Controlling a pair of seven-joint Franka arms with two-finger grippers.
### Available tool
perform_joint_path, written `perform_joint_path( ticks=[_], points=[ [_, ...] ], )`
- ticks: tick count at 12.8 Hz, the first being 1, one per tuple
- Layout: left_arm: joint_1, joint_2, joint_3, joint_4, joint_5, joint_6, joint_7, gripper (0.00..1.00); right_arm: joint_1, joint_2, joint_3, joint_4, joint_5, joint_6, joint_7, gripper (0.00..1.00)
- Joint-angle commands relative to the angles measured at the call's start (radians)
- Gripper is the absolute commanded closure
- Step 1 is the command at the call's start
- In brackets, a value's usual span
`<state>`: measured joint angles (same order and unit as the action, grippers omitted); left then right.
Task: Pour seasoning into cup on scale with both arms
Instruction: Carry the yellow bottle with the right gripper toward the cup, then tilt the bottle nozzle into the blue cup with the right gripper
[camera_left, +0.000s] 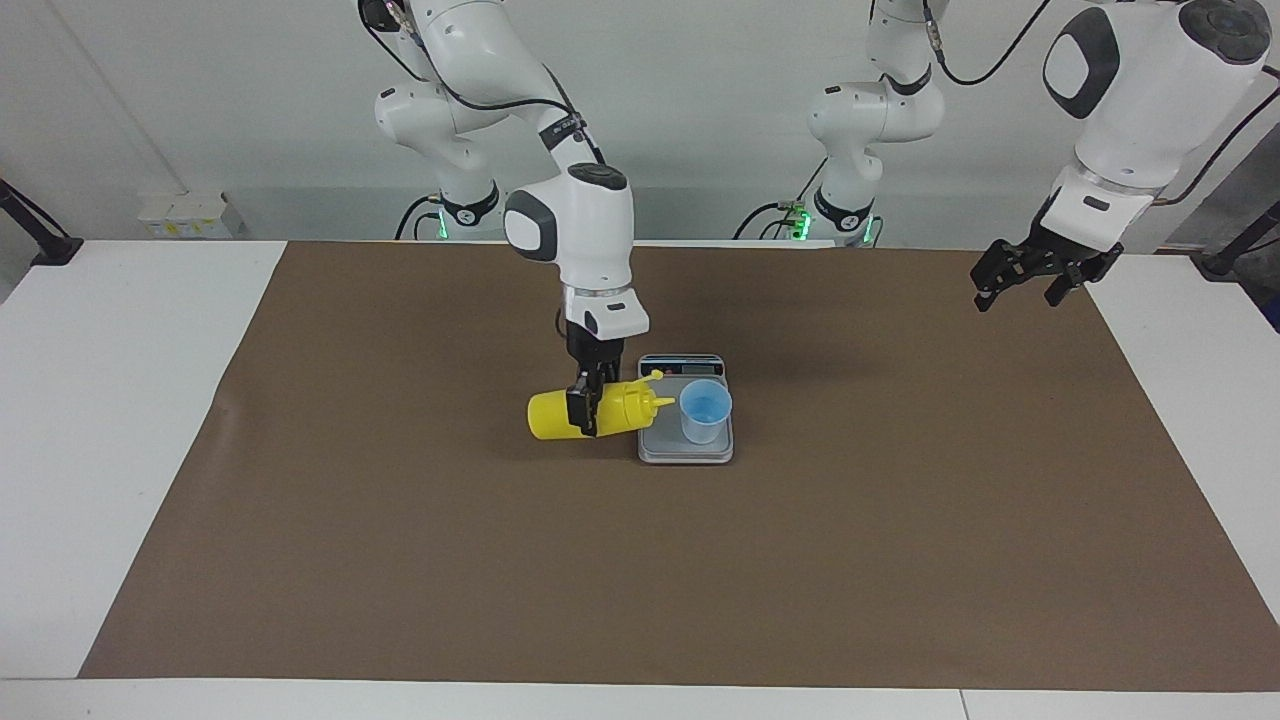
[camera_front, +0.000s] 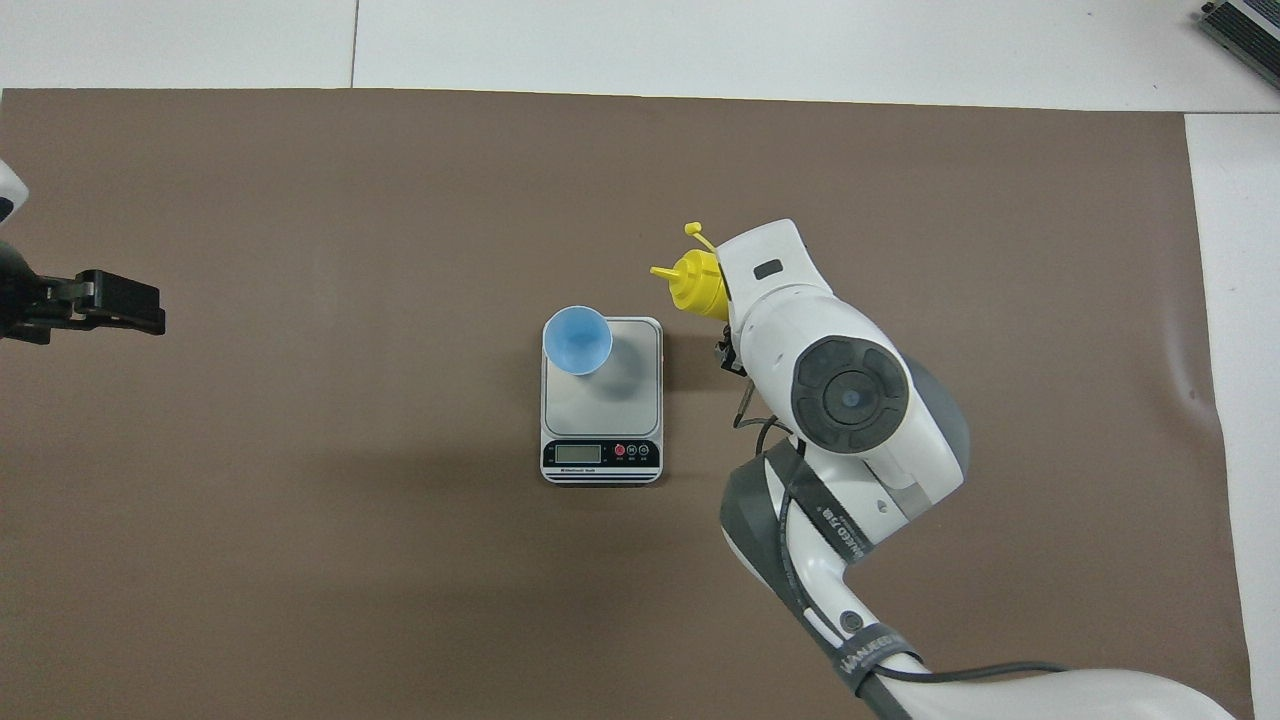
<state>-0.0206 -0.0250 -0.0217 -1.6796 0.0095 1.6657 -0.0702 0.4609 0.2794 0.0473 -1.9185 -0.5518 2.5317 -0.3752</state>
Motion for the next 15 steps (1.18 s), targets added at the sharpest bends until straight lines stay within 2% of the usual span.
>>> perform_joint_path(
  ticks=[1, 8, 15],
  points=[
    [0.005, -0.021, -0.001, -0.014, -0.011, -0.006, -0.008, 0.00, 0.008, 0.034, 0.002, 0.061, -0.133, -0.046, 0.047, 0.72],
    [0.005, -0.021, -0.001, -0.014, -0.011, -0.006, -0.008, 0.00, 0.044, 0.029, 0.002, 0.046, -0.313, -0.088, 0.073, 0.72],
    [0.005, -0.021, -0.001, -0.014, -0.011, -0.006, -0.008, 0.00, 0.097, 0.001, 0.002, 0.036, -0.460, -0.188, 0.105, 0.73]
  ],
)
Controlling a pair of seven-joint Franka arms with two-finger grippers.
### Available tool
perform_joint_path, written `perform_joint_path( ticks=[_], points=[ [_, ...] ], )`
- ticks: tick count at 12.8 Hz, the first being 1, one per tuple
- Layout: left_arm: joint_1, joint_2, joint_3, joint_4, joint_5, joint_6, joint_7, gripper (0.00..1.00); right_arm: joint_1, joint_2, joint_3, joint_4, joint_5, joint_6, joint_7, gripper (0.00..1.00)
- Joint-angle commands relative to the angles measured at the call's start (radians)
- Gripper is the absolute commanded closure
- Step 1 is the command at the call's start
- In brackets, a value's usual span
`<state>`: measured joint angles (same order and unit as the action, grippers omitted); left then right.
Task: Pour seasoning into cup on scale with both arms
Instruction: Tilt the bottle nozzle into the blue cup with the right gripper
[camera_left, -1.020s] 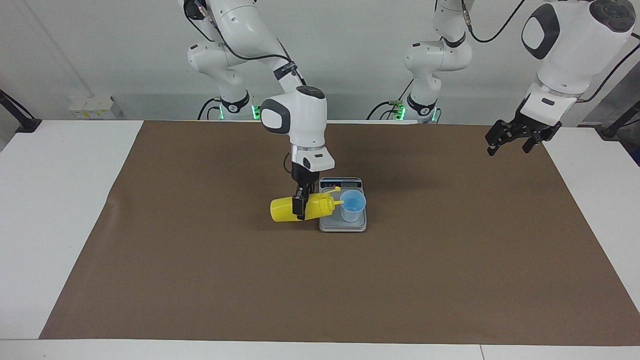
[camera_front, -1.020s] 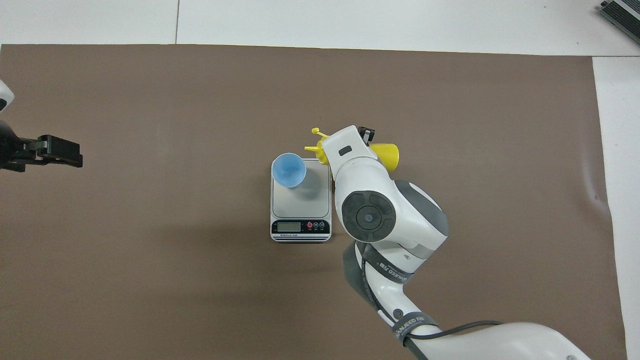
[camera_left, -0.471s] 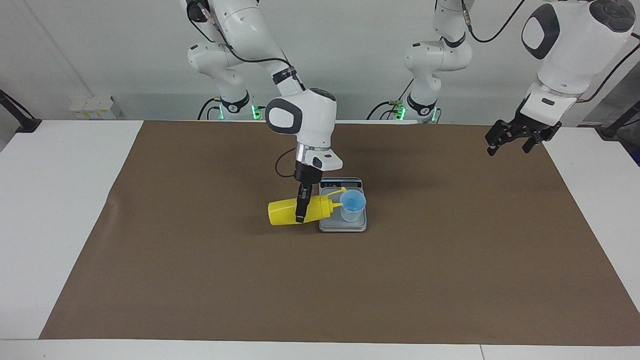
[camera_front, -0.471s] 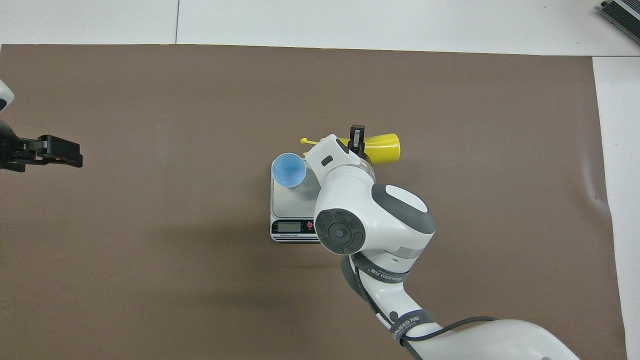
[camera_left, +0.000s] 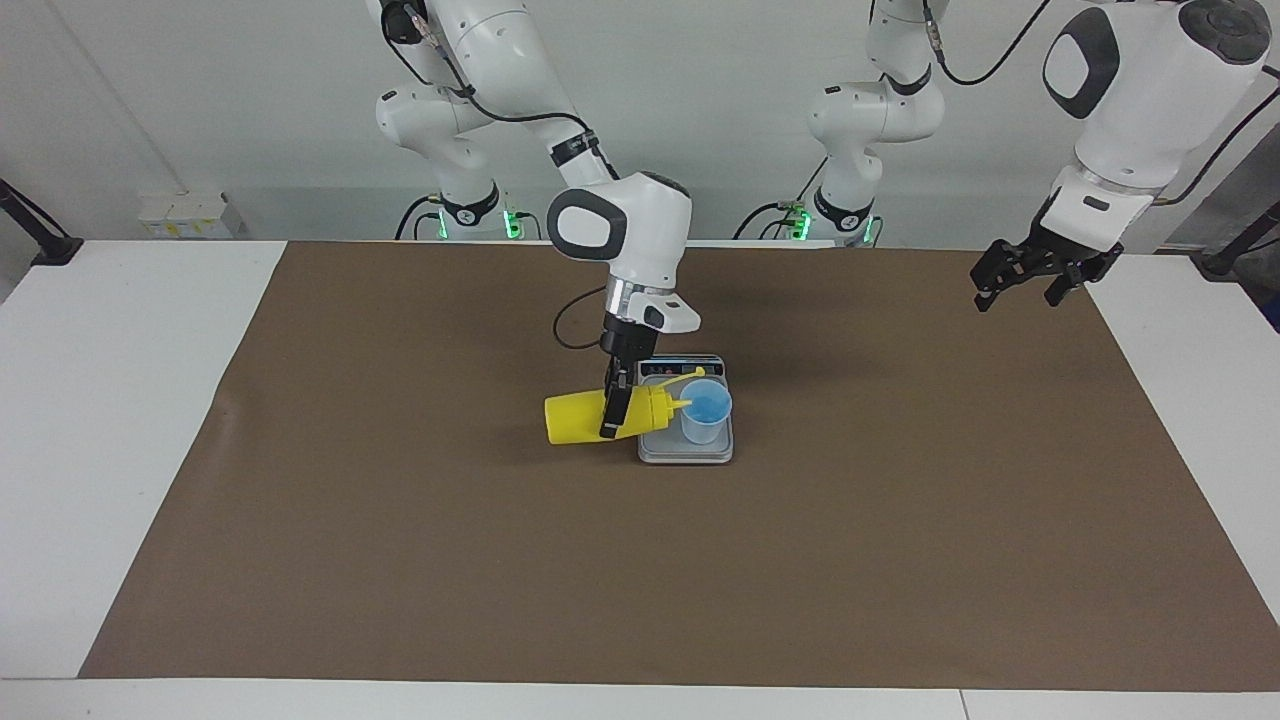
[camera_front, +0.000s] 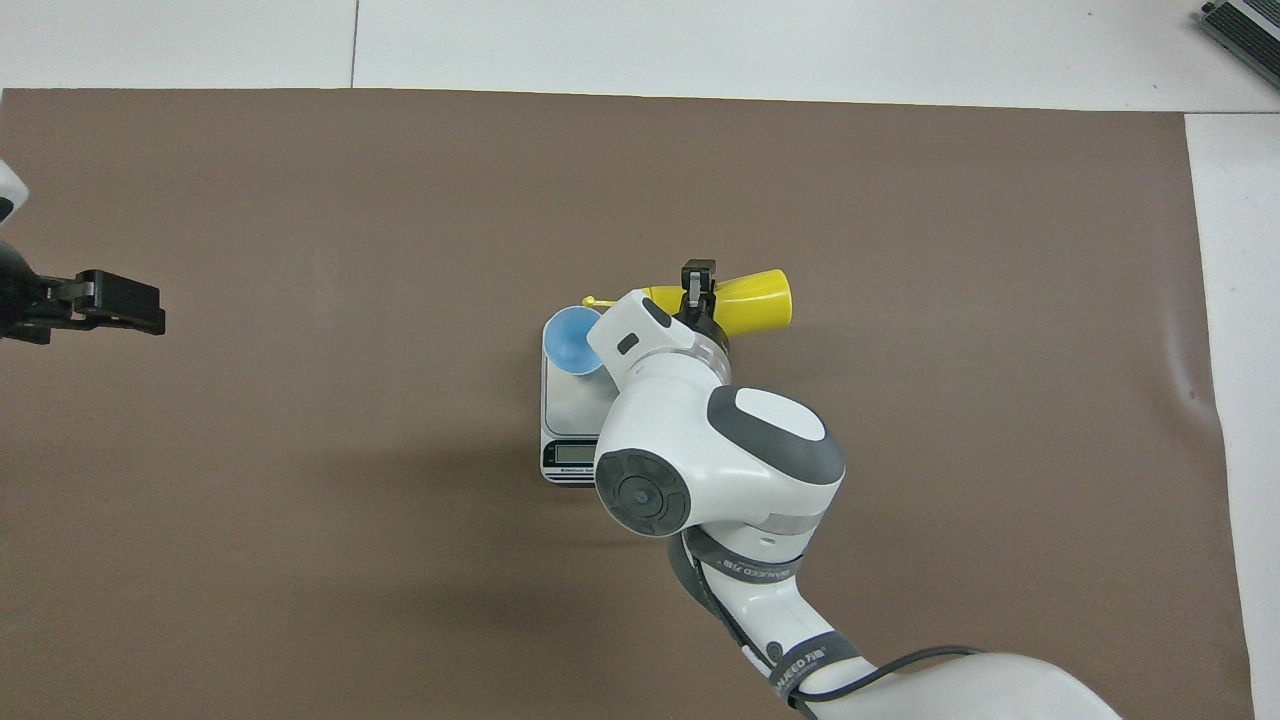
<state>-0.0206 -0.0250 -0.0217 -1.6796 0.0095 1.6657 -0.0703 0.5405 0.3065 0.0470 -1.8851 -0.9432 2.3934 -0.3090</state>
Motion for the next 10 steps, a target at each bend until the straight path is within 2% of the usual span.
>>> perform_joint_path(
  ticks=[1, 5, 8, 10],
  points=[
    [0.005, -0.021, -0.001, -0.014, -0.011, -0.006, -0.008, 0.00, 0.021, -0.029, 0.002, 0.001, -0.095, -0.056, 0.063, 0.73],
    [0.005, -0.021, -0.001, -0.014, -0.011, -0.006, -0.008, 0.00, 0.033, -0.043, 0.004, -0.023, -0.189, -0.060, 0.112, 0.73],
    [0.005, -0.021, -0.001, -0.014, -0.011, -0.006, -0.008, 0.00, 0.088, -0.023, 0.004, -0.025, -0.299, -0.138, 0.232, 0.74],
    [0.005, -0.021, -0.001, -0.014, -0.011, -0.006, -0.008, 0.00, 0.088, -0.023, 0.004, -0.028, -0.334, -0.148, 0.249, 0.74]
  ],
)
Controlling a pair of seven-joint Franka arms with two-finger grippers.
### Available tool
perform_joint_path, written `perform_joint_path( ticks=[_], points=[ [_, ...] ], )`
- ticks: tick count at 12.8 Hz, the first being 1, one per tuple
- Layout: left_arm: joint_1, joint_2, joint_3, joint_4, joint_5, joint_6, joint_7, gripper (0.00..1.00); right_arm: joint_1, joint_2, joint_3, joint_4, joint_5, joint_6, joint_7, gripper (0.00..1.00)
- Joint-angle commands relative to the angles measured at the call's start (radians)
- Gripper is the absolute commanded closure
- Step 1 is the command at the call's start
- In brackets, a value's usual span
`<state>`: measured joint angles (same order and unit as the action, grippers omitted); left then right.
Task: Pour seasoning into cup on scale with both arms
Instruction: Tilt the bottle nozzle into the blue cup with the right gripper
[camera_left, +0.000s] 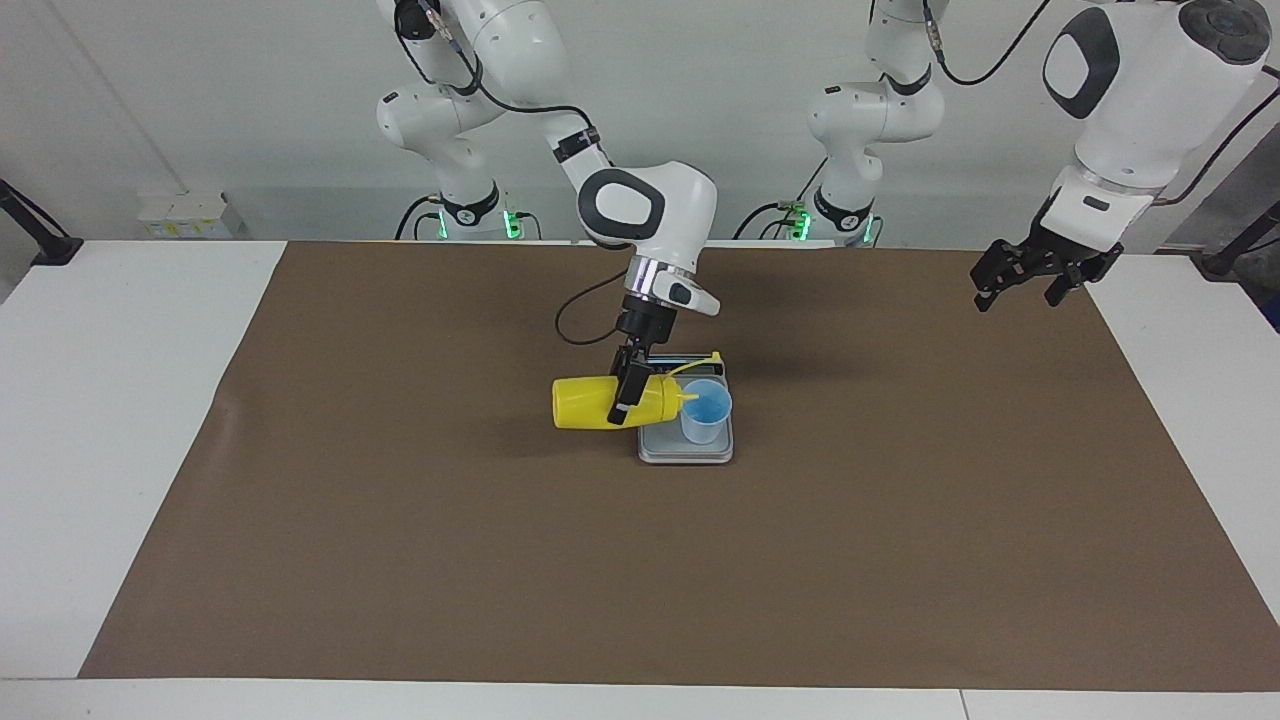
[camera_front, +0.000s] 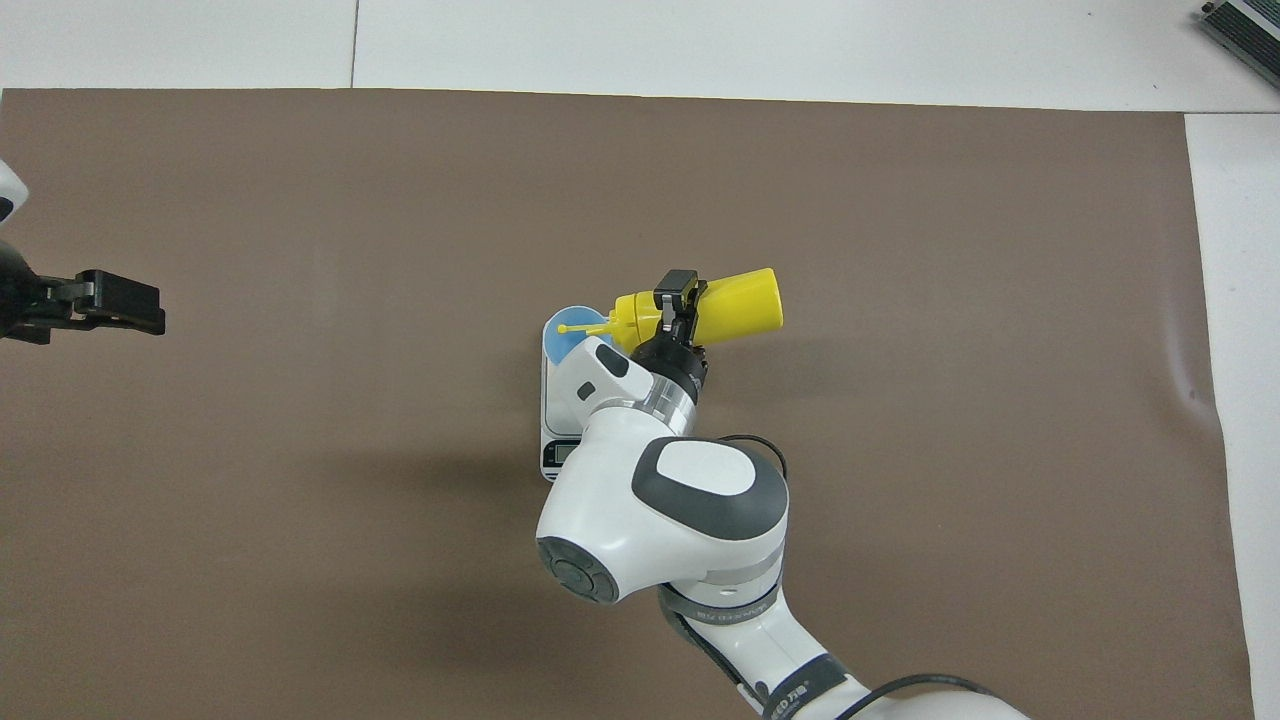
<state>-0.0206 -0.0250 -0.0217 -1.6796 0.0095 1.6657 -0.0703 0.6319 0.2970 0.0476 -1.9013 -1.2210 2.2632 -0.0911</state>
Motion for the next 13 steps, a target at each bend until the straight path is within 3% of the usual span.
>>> perform_joint_path(
  ticks=[1, 13],
  points=[
    [0.005, -0.021, -0.001, -0.014, -0.011, -0.006, -0.008, 0.00, -0.003, -0.015, 0.003, -0.016, -0.075, -0.019, 0.033, 0.74],
    [0.005, -0.021, -0.001, -0.014, -0.011, -0.006, -0.008, 0.00, 0.037, -0.021, 0.003, -0.053, -0.196, -0.094, 0.108, 0.76]
  ],
)
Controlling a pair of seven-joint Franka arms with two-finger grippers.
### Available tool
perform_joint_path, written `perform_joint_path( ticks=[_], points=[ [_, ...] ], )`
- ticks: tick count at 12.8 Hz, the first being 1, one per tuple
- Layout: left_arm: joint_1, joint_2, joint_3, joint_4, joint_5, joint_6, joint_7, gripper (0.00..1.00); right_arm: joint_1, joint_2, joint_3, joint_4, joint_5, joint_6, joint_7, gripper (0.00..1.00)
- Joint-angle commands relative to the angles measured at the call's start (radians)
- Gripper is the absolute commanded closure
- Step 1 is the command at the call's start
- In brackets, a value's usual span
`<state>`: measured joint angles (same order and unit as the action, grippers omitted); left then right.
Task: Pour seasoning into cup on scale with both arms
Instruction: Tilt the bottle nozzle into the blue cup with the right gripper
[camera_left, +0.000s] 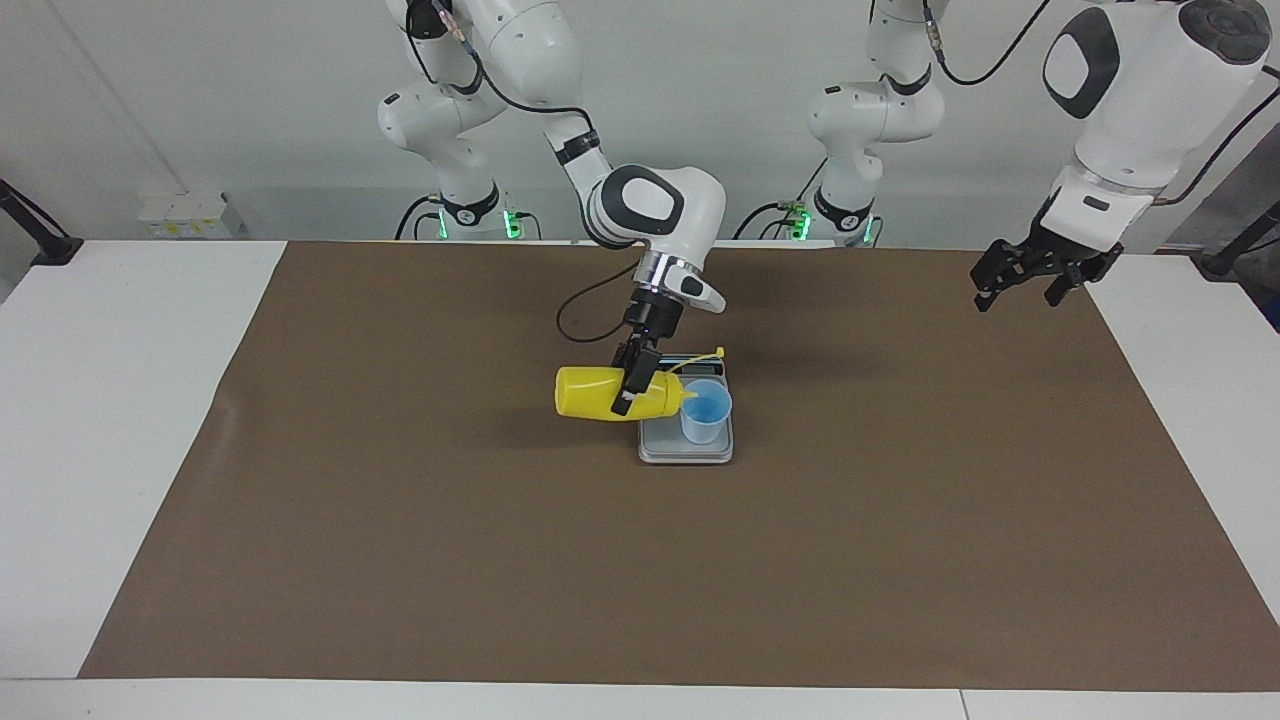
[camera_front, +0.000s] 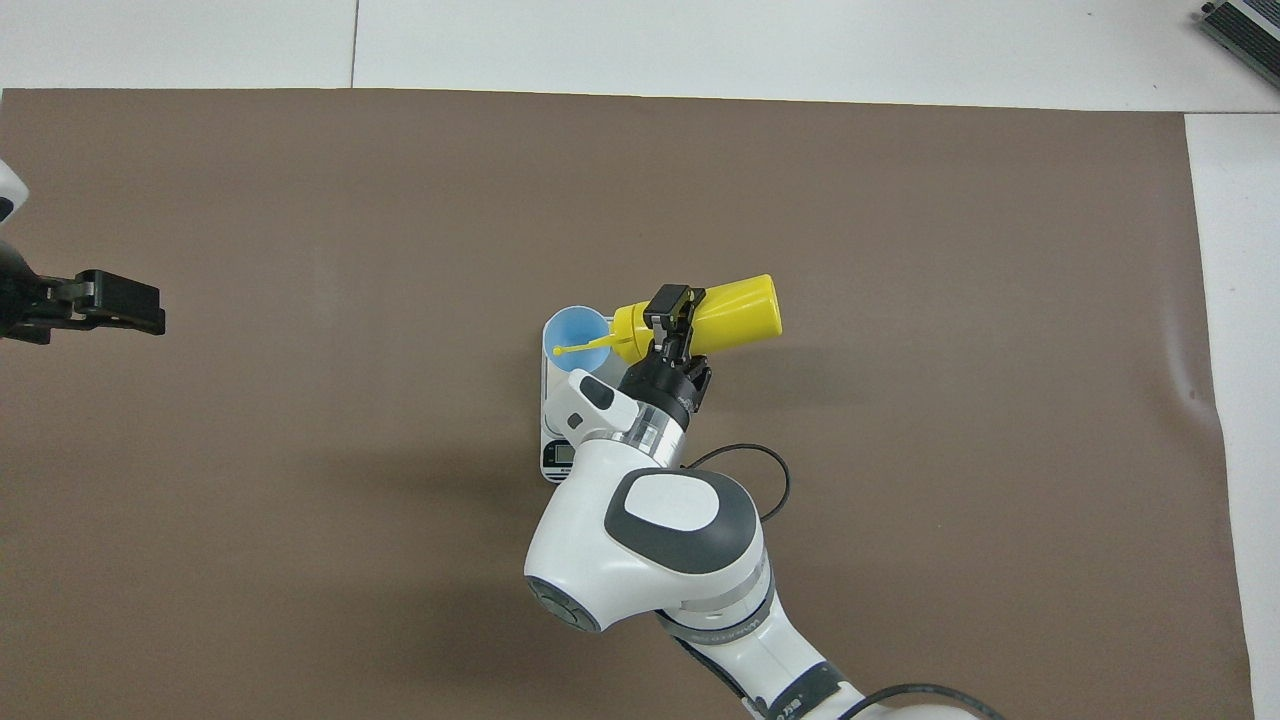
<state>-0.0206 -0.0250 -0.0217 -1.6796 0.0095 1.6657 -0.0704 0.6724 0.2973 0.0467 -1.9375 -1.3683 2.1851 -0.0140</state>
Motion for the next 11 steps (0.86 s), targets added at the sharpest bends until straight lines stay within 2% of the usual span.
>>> perform_joint_path(
  ticks=[1, 6, 8, 11],
  points=[
    [0.005, -0.021, -0.001, -0.014, -0.011, -0.006, -0.008, 0.00, -0.004, -0.020, 0.004, -0.017, -0.051, -0.016, 0.035, 0.76],
    [0.005, -0.021, -0.001, -0.014, -0.011, -0.006, -0.008, 0.00, -0.019, -0.020, 0.004, -0.006, -0.034, 0.005, 0.045, 0.75],
    [0.005, -0.021, -0.001, -0.014, -0.011, -0.006, -0.008, 0.00, -0.057, -0.038, 0.004, -0.006, -0.026, 0.060, 0.039, 0.75],
    [0.005, -0.021, -0.001, -0.014, -0.011, -0.006, -0.008, 0.00, -0.106, -0.063, 0.004, -0.006, 0.070, 0.142, 0.022, 0.75]
  ],
)
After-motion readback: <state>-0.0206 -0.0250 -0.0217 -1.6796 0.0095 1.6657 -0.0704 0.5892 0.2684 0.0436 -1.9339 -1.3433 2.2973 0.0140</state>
